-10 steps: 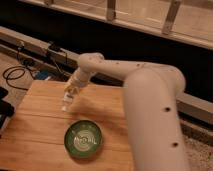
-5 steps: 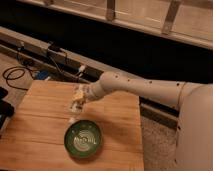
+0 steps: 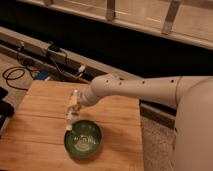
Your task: Place the bottle in the ceramic bowl
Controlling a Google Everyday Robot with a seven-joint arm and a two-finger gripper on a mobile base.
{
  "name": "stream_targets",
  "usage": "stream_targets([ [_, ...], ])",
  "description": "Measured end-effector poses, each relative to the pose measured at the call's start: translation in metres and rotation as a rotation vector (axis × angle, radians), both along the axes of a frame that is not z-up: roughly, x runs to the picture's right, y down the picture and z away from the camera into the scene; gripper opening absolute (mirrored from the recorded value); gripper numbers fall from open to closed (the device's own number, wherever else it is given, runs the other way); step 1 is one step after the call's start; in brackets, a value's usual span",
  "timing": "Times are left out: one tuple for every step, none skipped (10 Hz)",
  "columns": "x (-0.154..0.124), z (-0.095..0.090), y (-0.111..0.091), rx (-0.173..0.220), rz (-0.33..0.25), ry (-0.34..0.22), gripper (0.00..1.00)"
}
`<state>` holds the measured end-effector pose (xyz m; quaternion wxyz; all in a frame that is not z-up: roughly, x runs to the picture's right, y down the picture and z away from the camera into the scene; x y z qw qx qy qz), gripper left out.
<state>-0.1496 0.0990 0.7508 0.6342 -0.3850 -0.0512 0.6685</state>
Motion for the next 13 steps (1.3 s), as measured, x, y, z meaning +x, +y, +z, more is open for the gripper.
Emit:
stream_targets([
  [0.011, -0.004, 0.009, -0.015, 0.018, 0.025, 0.0],
  [0.03, -0.012, 0.02, -0.029, 0.056, 0.06, 0.0],
  [0.041, -0.018, 0.028, -0.037, 0.08, 0.081, 0.0],
  [0.055, -0.027, 0.039, -0.048, 0.11, 0.108, 0.0],
  [0.07, -0.034, 0.05, -0.061, 0.151, 0.141, 0.01],
  [0.077, -0.04, 0.057, -0.073, 0.17, 0.153, 0.04],
  [0.079, -0.041, 0.058, -0.076, 0.174, 0.156, 0.05],
  [0.077, -0.041, 0.058, -0.076, 0.171, 0.153, 0.1],
  [0.077, -0.041, 0.058, -0.076, 0.171, 0.153, 0.18],
  [0.078, -0.041, 0.058, -0.076, 0.172, 0.154, 0.28],
  [0.078, -0.041, 0.058, -0.076, 0.172, 0.154, 0.38],
  [0.077, -0.041, 0.058, -0.076, 0.171, 0.153, 0.48],
  [0.077, -0.041, 0.058, -0.076, 0.172, 0.153, 0.58],
])
